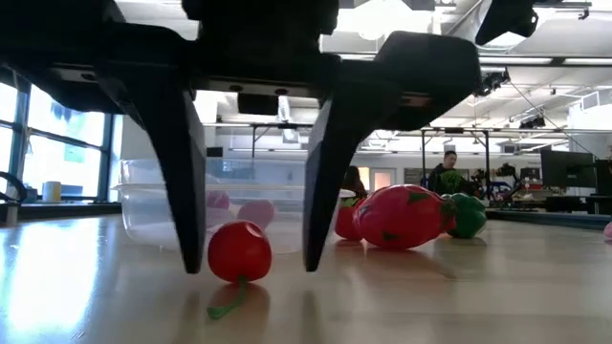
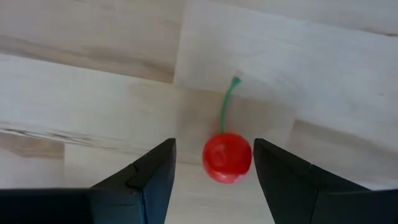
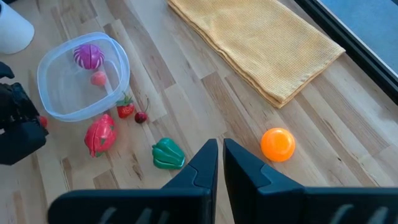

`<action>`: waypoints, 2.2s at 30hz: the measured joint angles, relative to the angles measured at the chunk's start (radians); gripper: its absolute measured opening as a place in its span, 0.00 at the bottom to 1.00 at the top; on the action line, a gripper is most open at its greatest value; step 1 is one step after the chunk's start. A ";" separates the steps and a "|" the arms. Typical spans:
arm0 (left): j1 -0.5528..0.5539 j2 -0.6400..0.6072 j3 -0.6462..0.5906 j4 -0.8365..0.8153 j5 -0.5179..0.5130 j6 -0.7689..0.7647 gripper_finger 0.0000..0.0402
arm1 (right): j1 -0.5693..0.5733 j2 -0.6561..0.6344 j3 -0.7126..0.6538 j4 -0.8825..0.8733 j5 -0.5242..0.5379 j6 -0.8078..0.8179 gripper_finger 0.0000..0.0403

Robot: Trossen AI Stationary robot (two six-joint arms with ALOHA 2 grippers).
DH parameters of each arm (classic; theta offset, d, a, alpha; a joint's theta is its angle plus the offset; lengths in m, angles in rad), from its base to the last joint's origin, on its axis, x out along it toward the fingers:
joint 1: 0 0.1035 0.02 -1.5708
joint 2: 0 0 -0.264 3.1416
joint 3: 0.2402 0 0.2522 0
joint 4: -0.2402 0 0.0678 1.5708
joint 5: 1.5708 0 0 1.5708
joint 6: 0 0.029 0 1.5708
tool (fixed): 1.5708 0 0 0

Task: Pick and placing Produce into tupperware
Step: Put the bottom red cherry into the transparent bin

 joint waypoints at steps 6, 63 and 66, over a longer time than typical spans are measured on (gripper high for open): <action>0.000 0.011 0.000 -0.004 -0.003 0.000 0.51 | 0.000 0.000 0.000 0.000 0.000 0.000 0.05; 0.003 0.011 0.215 -0.152 -0.046 -0.030 0.24 | 0.000 0.000 0.000 0.000 0.000 0.000 0.05; 0.012 0.011 0.319 -0.250 -0.078 -0.042 0.25 | 0.000 0.000 0.000 0.000 0.000 0.000 0.05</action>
